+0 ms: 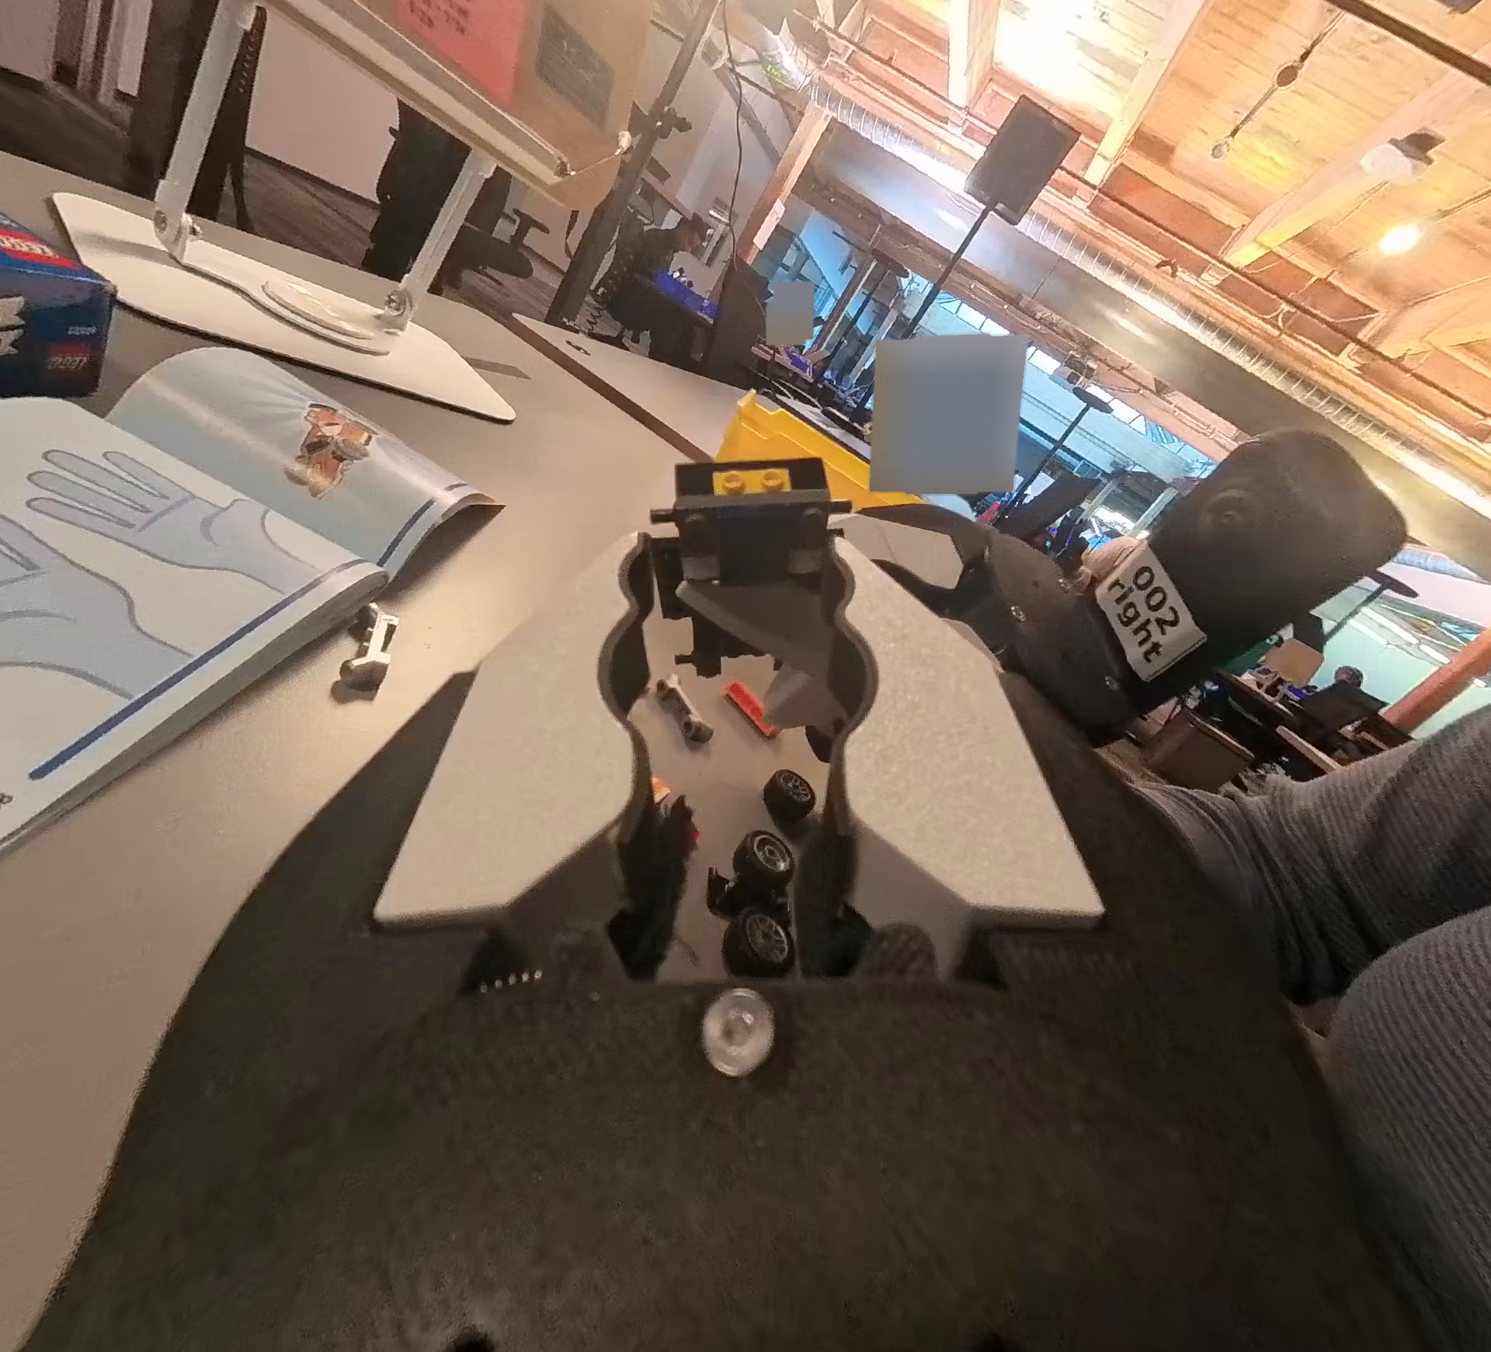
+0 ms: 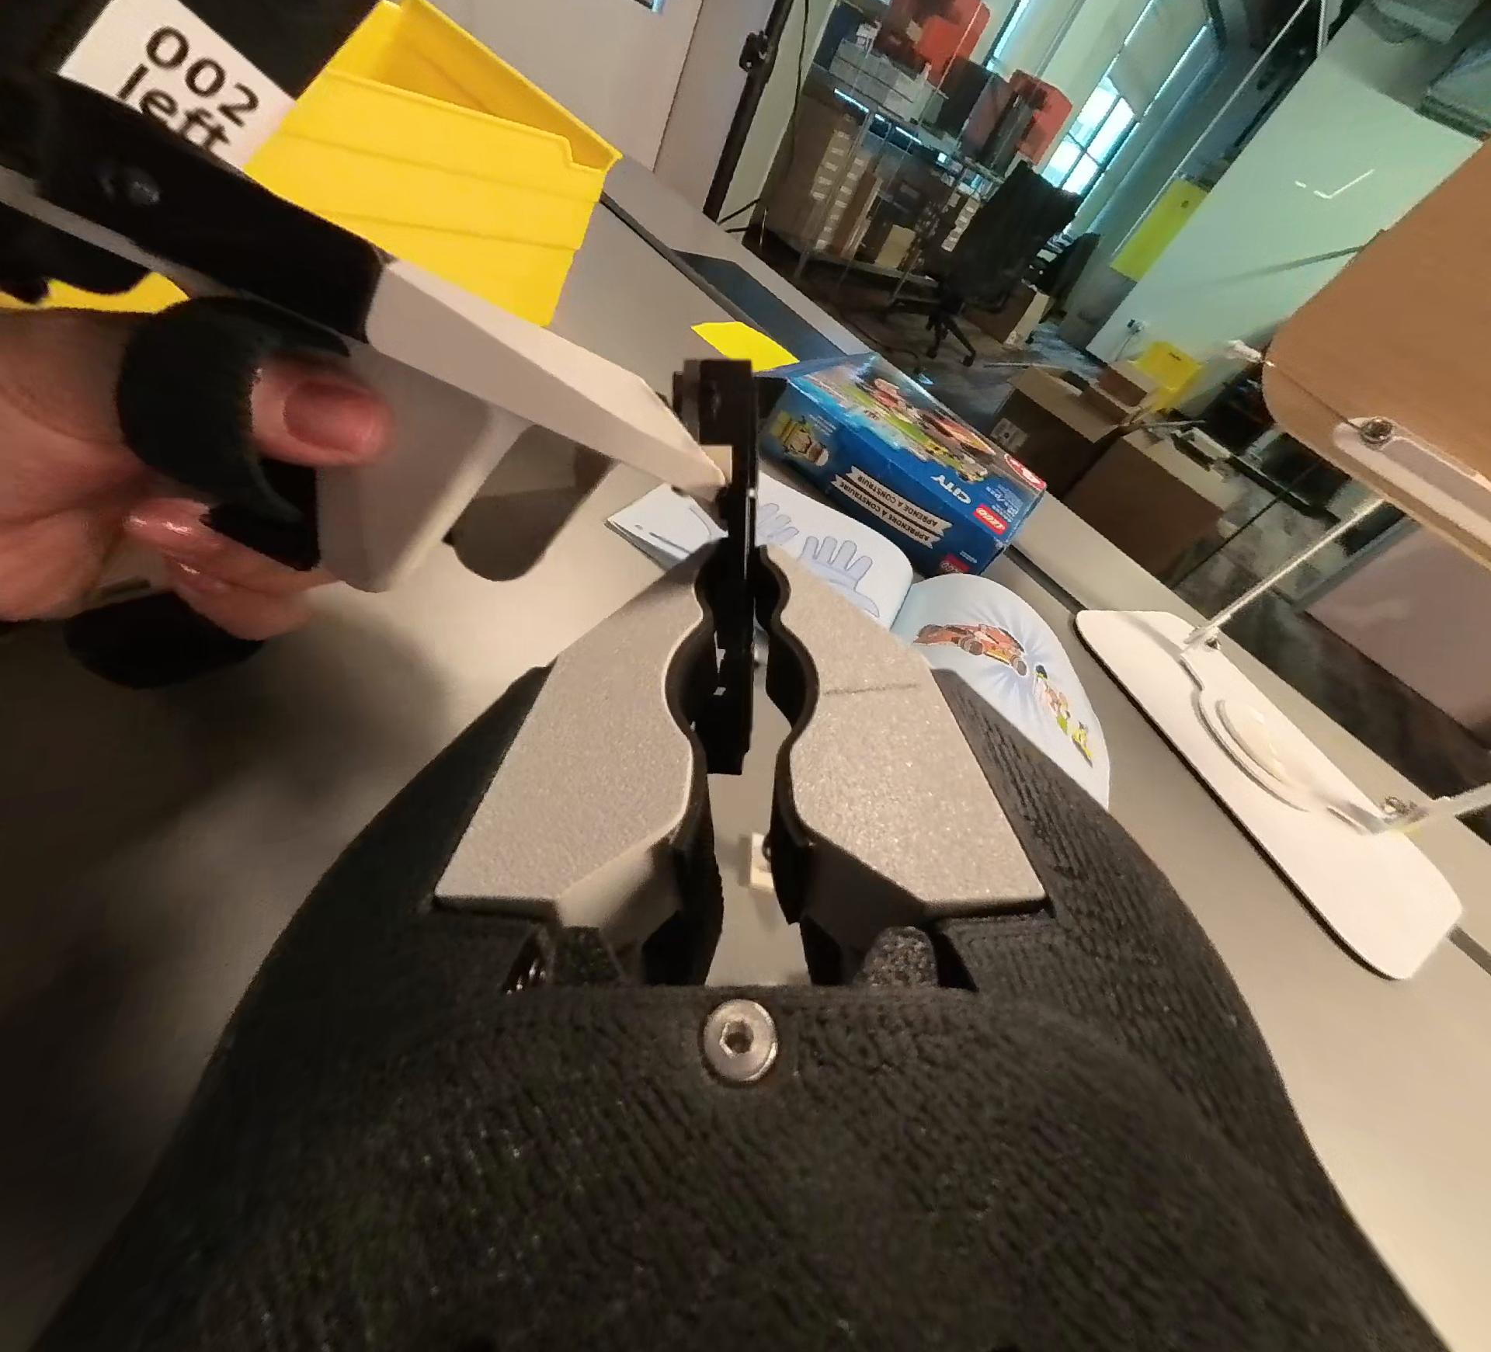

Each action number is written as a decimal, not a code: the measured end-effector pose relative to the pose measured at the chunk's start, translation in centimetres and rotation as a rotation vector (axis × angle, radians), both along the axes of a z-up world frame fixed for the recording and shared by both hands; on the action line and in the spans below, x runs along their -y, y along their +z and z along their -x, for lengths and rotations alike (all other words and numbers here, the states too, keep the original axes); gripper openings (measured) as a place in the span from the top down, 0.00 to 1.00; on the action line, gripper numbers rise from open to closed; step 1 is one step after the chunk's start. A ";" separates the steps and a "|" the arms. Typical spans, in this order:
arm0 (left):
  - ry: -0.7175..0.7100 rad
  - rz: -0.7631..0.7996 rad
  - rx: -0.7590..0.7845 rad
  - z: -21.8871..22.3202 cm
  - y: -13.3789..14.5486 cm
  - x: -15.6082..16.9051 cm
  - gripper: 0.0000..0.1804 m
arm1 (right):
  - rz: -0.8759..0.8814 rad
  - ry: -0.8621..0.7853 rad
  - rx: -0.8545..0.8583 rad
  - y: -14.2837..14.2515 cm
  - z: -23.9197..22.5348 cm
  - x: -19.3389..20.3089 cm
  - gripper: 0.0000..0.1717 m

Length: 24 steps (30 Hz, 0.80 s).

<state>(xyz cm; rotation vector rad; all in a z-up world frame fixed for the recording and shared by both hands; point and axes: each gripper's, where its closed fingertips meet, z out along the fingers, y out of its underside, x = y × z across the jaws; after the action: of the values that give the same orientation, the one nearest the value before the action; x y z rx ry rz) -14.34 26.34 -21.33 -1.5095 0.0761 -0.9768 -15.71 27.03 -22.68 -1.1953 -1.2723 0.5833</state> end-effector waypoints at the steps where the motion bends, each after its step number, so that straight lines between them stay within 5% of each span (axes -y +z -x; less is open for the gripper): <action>1: 0.006 0.014 -0.007 0.0 -0.1 -0.1 0.79 | -0.006 -0.019 0.011 -0.1 0.0 -0.2 0.99; 24: 0.075 0.059 -0.140 0.3 -0.7 -0.7 0.82 | 0.122 -0.069 0.019 -0.9 0.0 -1.5 0.97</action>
<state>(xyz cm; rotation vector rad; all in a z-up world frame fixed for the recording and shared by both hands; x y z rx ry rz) -14.64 27.01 -22.05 -1.6224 0.0916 -0.8191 -15.68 28.54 -23.53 -1.3427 -1.2205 0.6071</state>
